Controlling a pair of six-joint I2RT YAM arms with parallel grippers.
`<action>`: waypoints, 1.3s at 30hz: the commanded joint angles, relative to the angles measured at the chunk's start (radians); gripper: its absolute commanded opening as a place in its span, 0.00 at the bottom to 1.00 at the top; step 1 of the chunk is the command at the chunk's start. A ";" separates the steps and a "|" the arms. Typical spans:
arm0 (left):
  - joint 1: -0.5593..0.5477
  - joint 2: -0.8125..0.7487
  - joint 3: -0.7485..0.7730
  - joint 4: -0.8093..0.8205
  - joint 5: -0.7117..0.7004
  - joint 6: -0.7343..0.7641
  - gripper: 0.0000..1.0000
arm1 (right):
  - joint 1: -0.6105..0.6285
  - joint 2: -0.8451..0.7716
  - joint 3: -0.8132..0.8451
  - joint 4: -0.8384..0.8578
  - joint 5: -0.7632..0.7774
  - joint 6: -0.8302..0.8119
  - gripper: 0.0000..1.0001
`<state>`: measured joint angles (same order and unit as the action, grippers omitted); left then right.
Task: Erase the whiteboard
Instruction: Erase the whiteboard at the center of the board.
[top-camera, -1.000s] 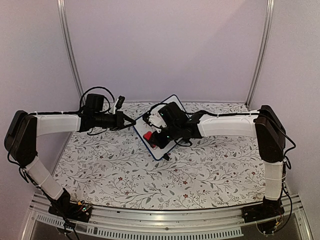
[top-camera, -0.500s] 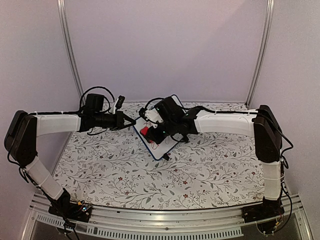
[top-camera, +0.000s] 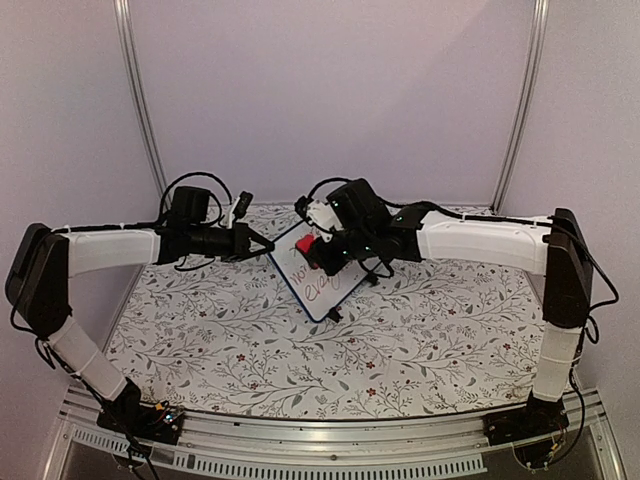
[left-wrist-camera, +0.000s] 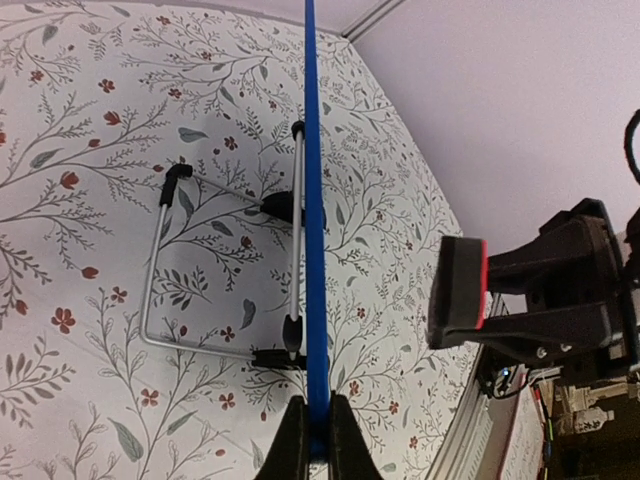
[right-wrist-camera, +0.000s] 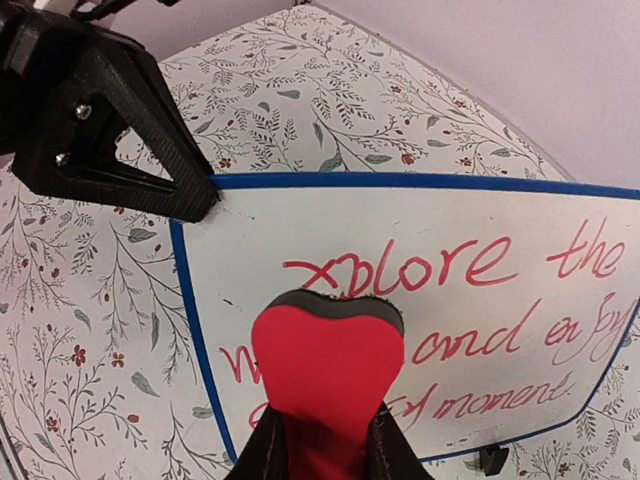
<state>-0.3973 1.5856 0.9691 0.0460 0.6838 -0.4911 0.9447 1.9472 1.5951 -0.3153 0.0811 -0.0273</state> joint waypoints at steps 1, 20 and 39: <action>-0.037 -0.056 0.038 -0.099 0.003 0.022 0.00 | -0.013 -0.178 -0.067 0.019 0.089 -0.007 0.15; -0.031 -0.128 0.030 -0.182 -0.007 0.049 0.31 | -0.024 -0.181 -0.092 0.067 0.035 -0.015 0.15; -0.004 -0.001 0.138 -0.196 -0.040 0.052 0.43 | -0.023 -0.038 -0.010 0.067 -0.149 -0.066 0.15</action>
<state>-0.4091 1.5711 1.1614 -0.1829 0.5976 -0.4484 0.9260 1.8824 1.5520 -0.2401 -0.0090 -0.0761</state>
